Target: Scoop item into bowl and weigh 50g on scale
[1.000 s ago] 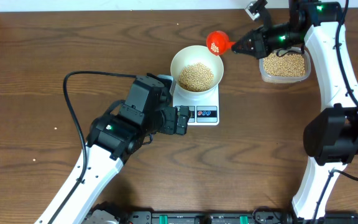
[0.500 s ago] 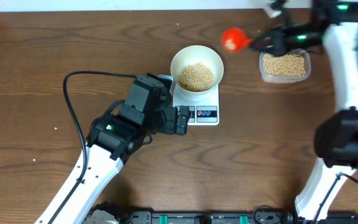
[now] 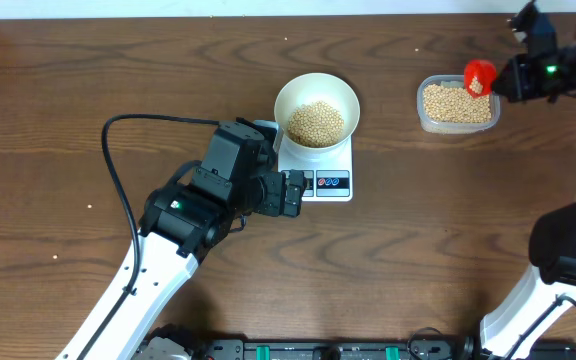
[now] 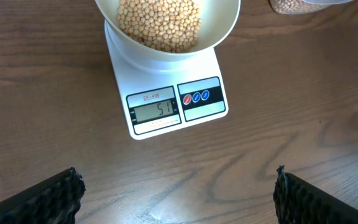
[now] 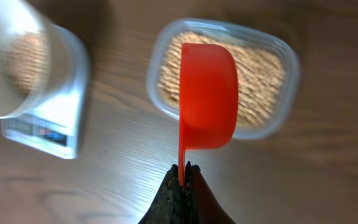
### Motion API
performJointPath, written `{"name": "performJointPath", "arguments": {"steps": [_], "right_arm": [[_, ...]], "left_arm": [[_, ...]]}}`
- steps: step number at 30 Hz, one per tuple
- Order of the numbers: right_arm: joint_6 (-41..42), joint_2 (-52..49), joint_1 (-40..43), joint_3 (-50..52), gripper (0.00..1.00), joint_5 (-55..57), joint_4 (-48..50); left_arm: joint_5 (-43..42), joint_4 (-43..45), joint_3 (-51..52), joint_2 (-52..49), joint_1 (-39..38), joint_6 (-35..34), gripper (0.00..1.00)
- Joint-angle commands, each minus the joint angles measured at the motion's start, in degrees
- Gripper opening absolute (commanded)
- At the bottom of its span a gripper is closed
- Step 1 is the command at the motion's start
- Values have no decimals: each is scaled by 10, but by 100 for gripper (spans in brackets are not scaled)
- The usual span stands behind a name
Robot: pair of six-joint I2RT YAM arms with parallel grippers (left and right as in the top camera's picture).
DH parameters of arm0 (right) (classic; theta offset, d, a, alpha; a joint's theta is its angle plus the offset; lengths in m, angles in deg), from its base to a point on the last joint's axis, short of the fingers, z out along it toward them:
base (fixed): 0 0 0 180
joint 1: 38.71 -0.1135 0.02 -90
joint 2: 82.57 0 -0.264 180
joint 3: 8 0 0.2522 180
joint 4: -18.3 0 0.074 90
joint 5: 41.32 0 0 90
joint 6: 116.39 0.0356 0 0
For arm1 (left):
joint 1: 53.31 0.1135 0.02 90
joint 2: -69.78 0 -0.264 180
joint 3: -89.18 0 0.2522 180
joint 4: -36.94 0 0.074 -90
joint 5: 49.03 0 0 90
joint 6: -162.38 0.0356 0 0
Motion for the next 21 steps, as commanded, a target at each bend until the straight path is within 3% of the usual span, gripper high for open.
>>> {"name": "performJointPath", "arguments": {"steps": [1, 12, 18, 21], "right_arm": [[58, 4, -46, -5, 2, 197, 6], [135, 1, -162, -5, 2, 460, 15], [153, 1, -191, -5, 2, 516, 17], [152, 1, -192, -5, 1, 488, 25]], "left_arm": [[-3, -2, -10, -1, 2, 5, 100], [-3, -2, -10, -1, 2, 5, 100], [-3, -2, -10, -1, 2, 5, 100], [-3, -2, -10, -1, 2, 5, 100]]}}
